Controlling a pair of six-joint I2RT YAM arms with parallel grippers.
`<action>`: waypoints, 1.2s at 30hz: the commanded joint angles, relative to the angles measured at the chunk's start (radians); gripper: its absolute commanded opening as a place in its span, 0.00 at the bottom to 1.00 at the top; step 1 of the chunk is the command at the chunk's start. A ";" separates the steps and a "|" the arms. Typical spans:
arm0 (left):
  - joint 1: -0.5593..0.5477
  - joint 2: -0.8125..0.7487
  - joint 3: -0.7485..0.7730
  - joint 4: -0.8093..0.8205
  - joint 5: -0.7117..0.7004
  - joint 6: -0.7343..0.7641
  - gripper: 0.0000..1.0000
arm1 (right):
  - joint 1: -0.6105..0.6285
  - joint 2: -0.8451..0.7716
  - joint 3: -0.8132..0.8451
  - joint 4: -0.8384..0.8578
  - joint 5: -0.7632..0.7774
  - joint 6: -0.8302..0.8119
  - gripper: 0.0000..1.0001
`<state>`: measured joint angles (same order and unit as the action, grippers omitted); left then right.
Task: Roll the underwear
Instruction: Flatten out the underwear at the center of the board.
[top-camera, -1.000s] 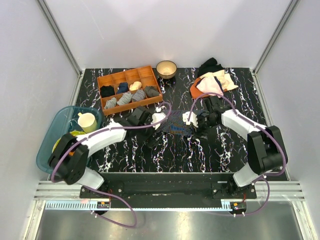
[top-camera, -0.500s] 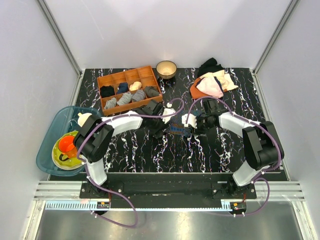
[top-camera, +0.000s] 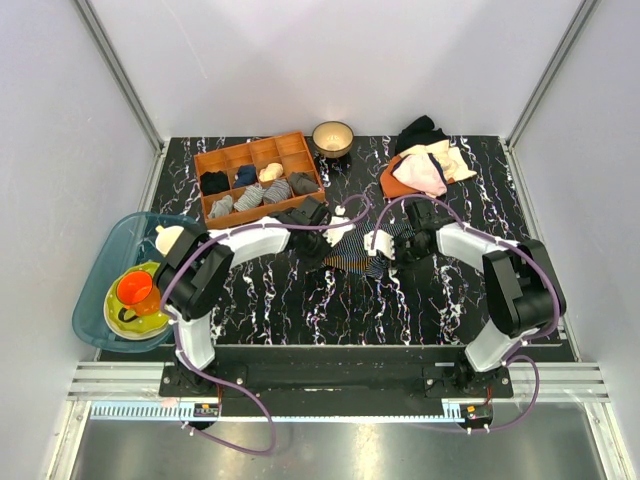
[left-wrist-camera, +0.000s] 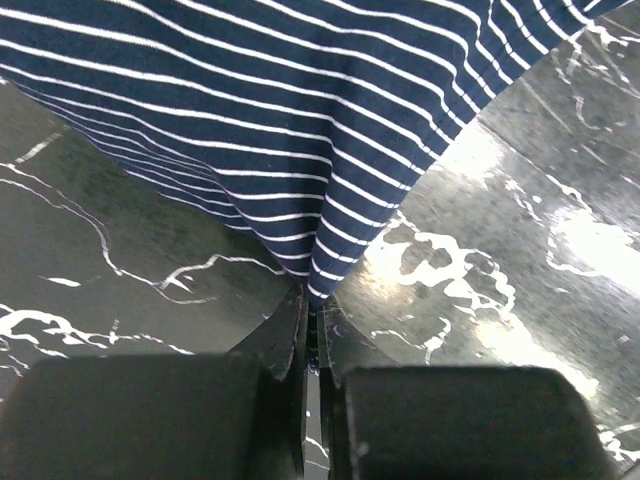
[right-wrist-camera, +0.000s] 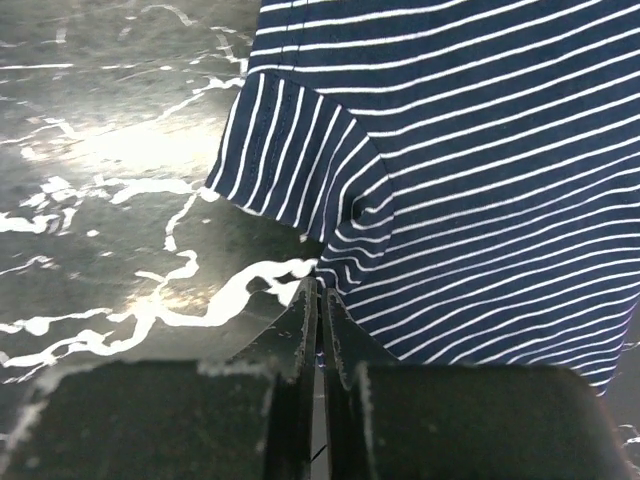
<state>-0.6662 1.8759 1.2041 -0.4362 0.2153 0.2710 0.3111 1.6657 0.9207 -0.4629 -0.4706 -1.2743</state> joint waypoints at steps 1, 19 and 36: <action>-0.001 -0.107 0.000 -0.065 0.087 -0.049 0.02 | 0.000 -0.113 0.030 -0.175 -0.043 0.009 0.02; -0.042 -0.764 0.003 -0.274 0.567 -0.187 0.00 | 0.037 -0.679 0.333 -0.778 -0.412 0.077 0.00; 0.180 0.160 0.629 -0.164 0.026 -0.338 0.34 | -0.130 -0.031 0.371 0.095 0.374 0.696 0.28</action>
<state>-0.4965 2.0018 1.6730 -0.5934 0.4992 0.0029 0.2363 1.5738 1.1641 -0.5194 -0.2592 -0.7235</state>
